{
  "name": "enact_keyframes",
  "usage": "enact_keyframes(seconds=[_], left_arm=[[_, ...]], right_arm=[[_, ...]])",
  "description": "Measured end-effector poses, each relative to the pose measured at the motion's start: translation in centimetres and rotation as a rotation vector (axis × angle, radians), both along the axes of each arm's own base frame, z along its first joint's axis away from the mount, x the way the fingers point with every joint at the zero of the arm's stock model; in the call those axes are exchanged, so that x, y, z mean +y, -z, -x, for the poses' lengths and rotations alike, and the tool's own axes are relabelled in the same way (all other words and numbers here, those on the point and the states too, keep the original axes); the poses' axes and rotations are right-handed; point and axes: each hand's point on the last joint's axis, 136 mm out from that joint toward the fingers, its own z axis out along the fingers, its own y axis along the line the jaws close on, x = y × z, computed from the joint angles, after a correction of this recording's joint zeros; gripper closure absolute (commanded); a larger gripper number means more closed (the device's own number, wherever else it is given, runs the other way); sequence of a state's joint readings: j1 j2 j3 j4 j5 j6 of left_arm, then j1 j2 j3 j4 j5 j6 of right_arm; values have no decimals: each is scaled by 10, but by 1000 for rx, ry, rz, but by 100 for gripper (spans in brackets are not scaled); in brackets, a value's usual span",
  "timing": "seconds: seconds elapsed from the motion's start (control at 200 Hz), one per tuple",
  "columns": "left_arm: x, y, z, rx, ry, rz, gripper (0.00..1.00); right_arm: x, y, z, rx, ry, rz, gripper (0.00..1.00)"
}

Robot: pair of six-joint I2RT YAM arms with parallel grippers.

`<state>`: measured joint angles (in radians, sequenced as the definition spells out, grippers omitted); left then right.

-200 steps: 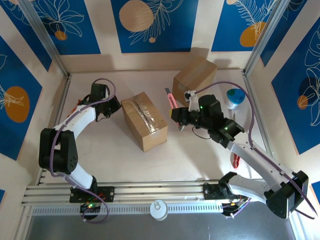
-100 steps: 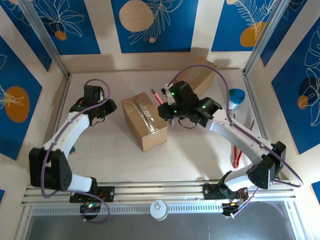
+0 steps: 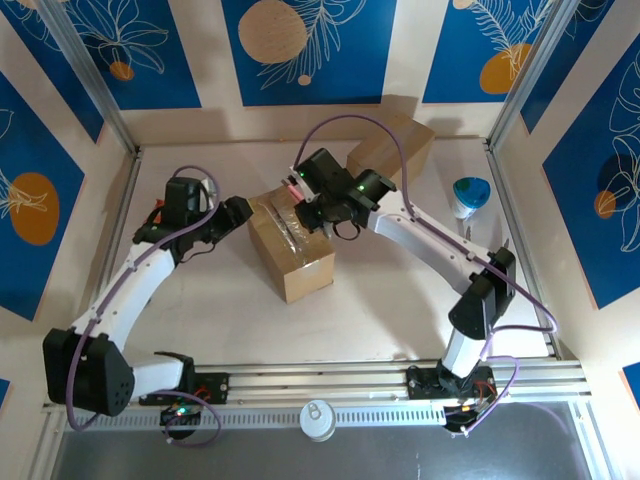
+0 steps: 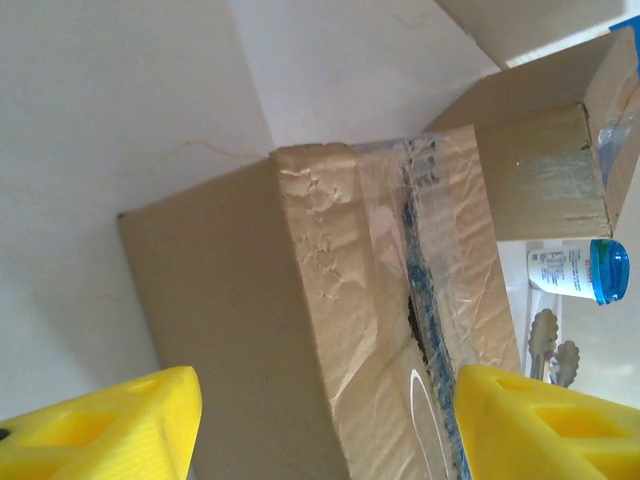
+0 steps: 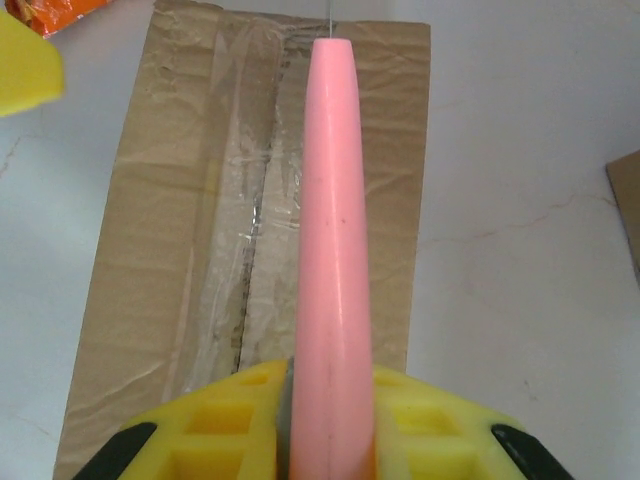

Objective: Unpack the express box

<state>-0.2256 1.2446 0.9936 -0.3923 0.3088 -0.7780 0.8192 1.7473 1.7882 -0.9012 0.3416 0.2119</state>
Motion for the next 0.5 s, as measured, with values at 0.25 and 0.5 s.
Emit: enact_keyframes(seconds=[0.25, 0.5], left_arm=[[-16, 12, -4, 28, 11, 40, 34], [-26, 33, -9, 52, 15, 64, 34]], right_arm=[[2, 8, -1, 18, -9, 31, 100], [3, 11, 0, 23, -10, 36, 100]])
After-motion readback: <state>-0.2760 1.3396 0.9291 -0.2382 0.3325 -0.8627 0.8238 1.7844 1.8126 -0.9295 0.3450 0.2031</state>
